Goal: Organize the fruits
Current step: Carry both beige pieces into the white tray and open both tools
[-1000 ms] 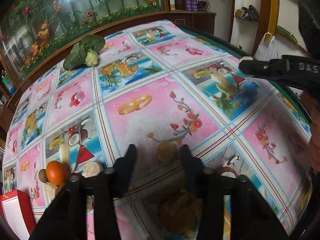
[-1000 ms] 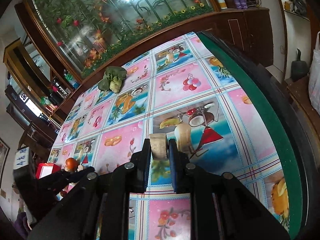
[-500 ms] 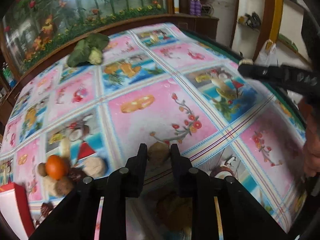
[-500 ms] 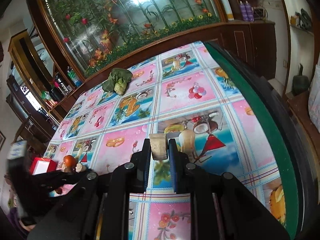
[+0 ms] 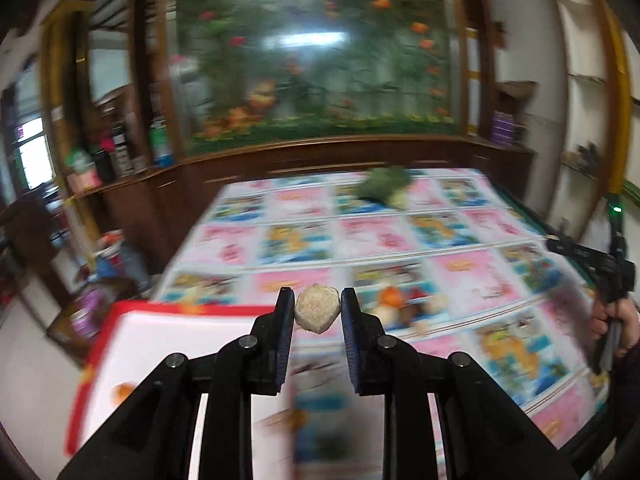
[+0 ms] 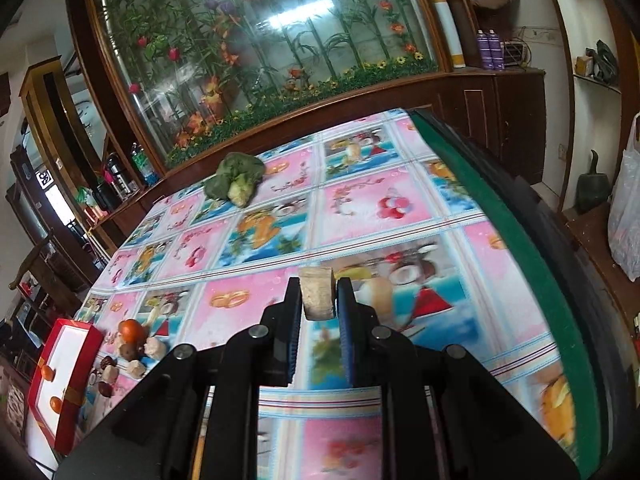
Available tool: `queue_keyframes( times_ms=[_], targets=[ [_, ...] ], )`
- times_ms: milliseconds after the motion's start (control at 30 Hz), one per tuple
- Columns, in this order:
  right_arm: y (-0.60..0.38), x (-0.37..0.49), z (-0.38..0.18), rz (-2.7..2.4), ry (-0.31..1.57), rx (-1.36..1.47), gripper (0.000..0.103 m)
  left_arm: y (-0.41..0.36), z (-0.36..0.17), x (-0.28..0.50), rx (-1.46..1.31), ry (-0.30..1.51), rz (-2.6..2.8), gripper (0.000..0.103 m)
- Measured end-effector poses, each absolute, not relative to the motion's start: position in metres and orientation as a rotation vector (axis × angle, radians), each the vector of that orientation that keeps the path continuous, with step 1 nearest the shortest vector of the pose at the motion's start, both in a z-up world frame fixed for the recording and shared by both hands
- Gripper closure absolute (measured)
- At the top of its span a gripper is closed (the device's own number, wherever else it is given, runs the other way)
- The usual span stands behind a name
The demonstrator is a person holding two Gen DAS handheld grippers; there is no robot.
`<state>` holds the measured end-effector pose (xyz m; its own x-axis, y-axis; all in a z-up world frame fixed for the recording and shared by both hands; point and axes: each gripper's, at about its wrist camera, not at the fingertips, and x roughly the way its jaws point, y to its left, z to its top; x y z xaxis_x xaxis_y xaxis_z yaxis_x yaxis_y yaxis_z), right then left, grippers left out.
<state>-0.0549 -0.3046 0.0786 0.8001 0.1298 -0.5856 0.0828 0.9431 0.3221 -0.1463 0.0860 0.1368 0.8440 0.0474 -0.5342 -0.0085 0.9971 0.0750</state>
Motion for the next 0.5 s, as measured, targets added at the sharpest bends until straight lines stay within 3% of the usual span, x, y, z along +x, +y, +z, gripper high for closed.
queue_keyframes(
  times_ms=[200, 500],
  targets=[
    [-0.209, -0.062, 0.093, 0.241, 0.591, 0.337, 0.084, 0.138, 0.126, -0.165, 0.028, 0.585, 0.149, 0.081],
    [-0.017, -0.065, 0.094, 0.649, 0.691, 0.255, 0.083, 0.195, 0.099, -0.175, -0.023, 0.644, 0.241, 0.081]
  ],
)
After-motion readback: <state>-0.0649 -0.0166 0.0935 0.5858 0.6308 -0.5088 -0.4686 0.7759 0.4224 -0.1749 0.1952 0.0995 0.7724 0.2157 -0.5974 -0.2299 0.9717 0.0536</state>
